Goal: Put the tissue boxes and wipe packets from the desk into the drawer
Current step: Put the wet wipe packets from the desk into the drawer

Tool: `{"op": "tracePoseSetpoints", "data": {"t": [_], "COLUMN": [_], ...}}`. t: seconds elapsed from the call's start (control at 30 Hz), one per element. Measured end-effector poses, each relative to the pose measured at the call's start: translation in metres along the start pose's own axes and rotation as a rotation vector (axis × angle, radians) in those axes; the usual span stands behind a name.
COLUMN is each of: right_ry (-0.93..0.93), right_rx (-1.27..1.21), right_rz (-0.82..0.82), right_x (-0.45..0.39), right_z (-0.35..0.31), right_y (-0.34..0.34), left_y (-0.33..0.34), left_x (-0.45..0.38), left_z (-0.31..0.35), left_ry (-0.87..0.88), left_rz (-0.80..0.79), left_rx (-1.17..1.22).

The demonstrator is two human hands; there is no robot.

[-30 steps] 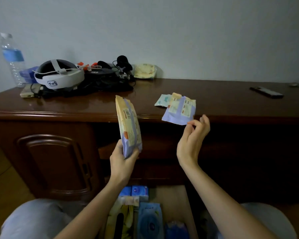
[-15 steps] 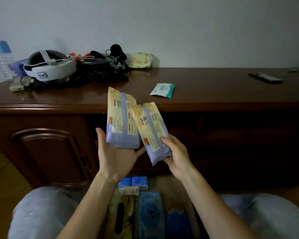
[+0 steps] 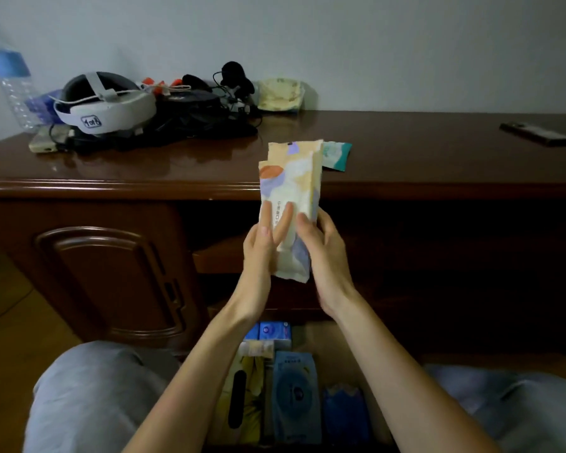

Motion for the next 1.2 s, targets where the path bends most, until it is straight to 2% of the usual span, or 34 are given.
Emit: {"op": "tracePoseSetpoints", "data": {"t": [0.07,0.17,0.23,0.3,0.33,0.4,0.57,0.73,0.83,0.9,0.93,1.0,1.07,1.13,1.2], "right_ry": [-0.027,-0.036,-0.03,0.019,0.055,0.154,0.512,0.615,0.654,0.712,0.746,0.818,0.783,0.714,0.74], "right_rx": [-0.028,-0.017,0.013,0.037,0.041,0.034,-0.039,-0.055,0.079,0.288,0.346,0.262,0.258,0.4,0.449], "right_rz": [0.052,0.088,0.031,0.019,0.031,0.04,0.108,0.225,0.286,0.219,0.13,-0.088,-0.224,-0.21,-0.157], "right_x": [0.005,0.018,0.031,0.048,0.056,0.075,0.118,0.138,0.154,0.165,0.168,0.17,0.171,0.17,0.171], "right_z": [-0.001,0.004,0.011,0.026,0.038,0.065,0.138,0.181,0.2,0.208,0.209,0.206,0.21,0.212,0.217], "right_y": [-0.002,-0.011,-0.016,-0.02,-0.024,-0.033,-0.068,-0.102,-0.122,-0.128,-0.123,-0.103,-0.088,-0.086,-0.094], "left_y": [-0.003,-0.01,-0.012,-0.008,-0.004,0.005,0.024,0.019,0.025,0.037,0.043,0.055,0.063,0.064,0.067], "left_x": [0.013,0.015,0.015,0.026,0.033,0.052,0.095,0.106,0.112,0.119,0.121,0.125,0.126,0.125,0.122], "left_z": [-0.002,-0.012,-0.022,-0.045,-0.06,-0.088,-0.158,-0.212,-0.241,-0.256,-0.261,-0.265,-0.264,-0.264,-0.263], "left_ry": [0.028,0.064,0.007,-0.074,-0.125,-0.236,-0.563,-0.726,-0.861,-0.906,-0.919,-0.916,-0.892,-0.913,-0.932], "left_rz": [-0.011,0.24,0.179,0.062,0.059,0.108,0.282,0.426,0.486,0.468,0.432,0.294,0.173,0.178,0.192], "left_rx": [-0.083,-0.214,-0.002,0.179,0.2,0.224,0.52,0.488,0.461,0.421,0.416,0.412,0.407,0.408,0.405]}}
Point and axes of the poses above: each hand's wrist, its own x-axis away from the middle knuckle, its own y-axis out of the palm, z = x × y, the point moved 1 cm from there along -x, towards the middle knuckle, and after that the axes turned 13 degrees about -z, right-handed, at the moved point
